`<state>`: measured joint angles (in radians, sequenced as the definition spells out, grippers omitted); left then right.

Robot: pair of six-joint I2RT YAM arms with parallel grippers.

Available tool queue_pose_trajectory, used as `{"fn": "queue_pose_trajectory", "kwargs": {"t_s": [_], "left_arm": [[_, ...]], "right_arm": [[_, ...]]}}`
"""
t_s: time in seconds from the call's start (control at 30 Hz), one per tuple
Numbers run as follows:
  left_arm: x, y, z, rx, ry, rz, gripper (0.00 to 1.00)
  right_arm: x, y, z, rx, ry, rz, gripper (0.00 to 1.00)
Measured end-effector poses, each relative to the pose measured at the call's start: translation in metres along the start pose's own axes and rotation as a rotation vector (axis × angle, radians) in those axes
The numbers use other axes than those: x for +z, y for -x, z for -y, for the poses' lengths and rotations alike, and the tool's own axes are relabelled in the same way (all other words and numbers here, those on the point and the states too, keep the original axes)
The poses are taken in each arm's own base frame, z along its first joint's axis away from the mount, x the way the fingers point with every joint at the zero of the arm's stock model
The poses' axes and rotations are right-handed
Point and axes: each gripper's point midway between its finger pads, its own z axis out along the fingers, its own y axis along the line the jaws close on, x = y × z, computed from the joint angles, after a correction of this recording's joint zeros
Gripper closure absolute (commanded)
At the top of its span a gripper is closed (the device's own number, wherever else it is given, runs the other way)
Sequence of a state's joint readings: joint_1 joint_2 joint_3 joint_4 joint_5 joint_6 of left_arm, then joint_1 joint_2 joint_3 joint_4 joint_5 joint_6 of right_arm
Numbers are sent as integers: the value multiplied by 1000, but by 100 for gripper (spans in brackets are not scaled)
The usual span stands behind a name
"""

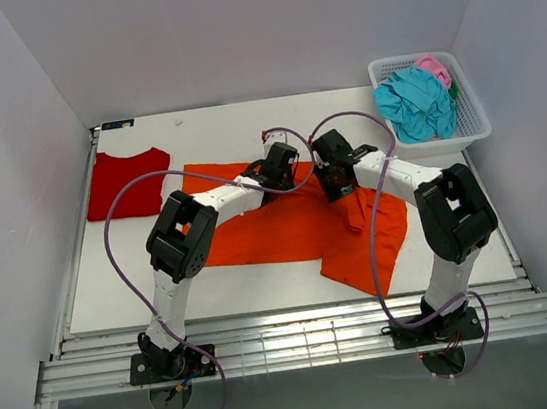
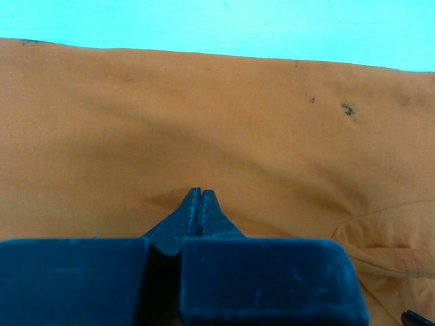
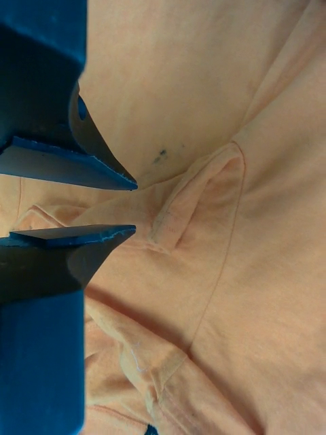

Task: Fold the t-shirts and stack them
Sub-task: Fold the flattened tshirt in 1/3 of the way

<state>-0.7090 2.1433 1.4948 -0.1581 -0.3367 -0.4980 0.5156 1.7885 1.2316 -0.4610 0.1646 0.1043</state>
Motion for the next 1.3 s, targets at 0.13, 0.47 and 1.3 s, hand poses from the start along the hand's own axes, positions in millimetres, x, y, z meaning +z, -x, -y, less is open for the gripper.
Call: {"fn": "queue_pose_trajectory", "kwargs": {"t_s": [0.13, 0.47, 1.3], "left_arm": [[0, -1, -1, 1, 4, 0, 100], [1, -7, -7, 8, 25, -10, 100], [1, -5, -11, 16, 45, -1, 100]], "right_arm": [[-1, 4, 4, 0, -20, 10, 66], [8, 12, 14, 14, -53, 20, 66], [12, 2, 12, 23, -11, -2, 92]]}}
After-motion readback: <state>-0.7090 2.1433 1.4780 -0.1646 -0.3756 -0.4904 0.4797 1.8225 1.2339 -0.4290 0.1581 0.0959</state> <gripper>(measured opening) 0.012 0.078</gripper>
